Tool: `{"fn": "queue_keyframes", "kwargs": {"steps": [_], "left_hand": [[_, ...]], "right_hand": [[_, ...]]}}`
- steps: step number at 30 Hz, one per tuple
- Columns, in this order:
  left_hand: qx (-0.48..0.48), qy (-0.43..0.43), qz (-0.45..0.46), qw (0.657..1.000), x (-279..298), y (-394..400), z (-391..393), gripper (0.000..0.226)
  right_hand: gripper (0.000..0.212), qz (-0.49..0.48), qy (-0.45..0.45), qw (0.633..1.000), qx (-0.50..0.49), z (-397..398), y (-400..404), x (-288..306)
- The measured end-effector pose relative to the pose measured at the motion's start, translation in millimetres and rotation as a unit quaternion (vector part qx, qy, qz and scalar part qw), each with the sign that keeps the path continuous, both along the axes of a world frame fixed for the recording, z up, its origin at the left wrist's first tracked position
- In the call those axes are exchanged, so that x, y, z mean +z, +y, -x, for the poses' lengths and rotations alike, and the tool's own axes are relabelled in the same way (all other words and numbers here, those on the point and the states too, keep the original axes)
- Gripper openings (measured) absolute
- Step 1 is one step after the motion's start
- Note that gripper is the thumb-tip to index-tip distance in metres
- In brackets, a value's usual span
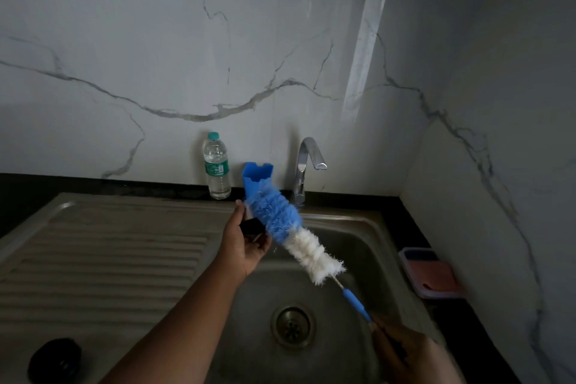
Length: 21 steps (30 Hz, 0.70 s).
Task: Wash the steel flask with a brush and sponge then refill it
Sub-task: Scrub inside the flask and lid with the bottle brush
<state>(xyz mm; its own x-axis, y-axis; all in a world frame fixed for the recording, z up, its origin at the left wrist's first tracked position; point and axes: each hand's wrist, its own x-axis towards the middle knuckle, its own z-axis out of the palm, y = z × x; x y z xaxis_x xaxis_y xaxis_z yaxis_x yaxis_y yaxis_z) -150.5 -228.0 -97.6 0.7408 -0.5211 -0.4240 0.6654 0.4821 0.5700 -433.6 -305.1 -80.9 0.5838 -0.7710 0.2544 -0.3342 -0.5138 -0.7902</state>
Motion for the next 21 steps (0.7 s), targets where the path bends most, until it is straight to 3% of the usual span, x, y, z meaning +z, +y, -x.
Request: {"fn": "queue_keyframes", "kwargs": {"steps": [2, 4, 6, 10, 21], "left_hand": [[-0.01, 0.013, -0.023, 1.0, -2.2, 1.4, -1.5, 0.049], [-0.017, 0.018, -0.038, 0.999, -5.4, 1.8, -2.5, 0.05], [-0.019, 0.011, -0.033, 0.999, -8.3, 2.2, -4.3, 0.05], [-0.028, -0.019, -0.01, 0.999, -5.9, 2.1, -5.4, 0.052], [-0.038, -0.012, -0.048, 0.998, -3.2, -5.0, -13.4, 0.051]], "right_hand": [[0.089, -0.038, 0.018, 0.999, -0.016, 2.3, 4.8, -0.6], [0.09, -0.051, 0.033, 0.998, -0.012, 1.2, 8.5, 6.9], [0.081, -0.043, 0.06, 0.997, 0.0, 0.8, 8.8, 5.9], [0.027, -0.006, 0.111, 0.994, 0.012, 5.7, 12.3, 11.4], [0.016, -0.033, 0.155, 0.987, 0.015, -1.1, 13.5, 11.5]]}}
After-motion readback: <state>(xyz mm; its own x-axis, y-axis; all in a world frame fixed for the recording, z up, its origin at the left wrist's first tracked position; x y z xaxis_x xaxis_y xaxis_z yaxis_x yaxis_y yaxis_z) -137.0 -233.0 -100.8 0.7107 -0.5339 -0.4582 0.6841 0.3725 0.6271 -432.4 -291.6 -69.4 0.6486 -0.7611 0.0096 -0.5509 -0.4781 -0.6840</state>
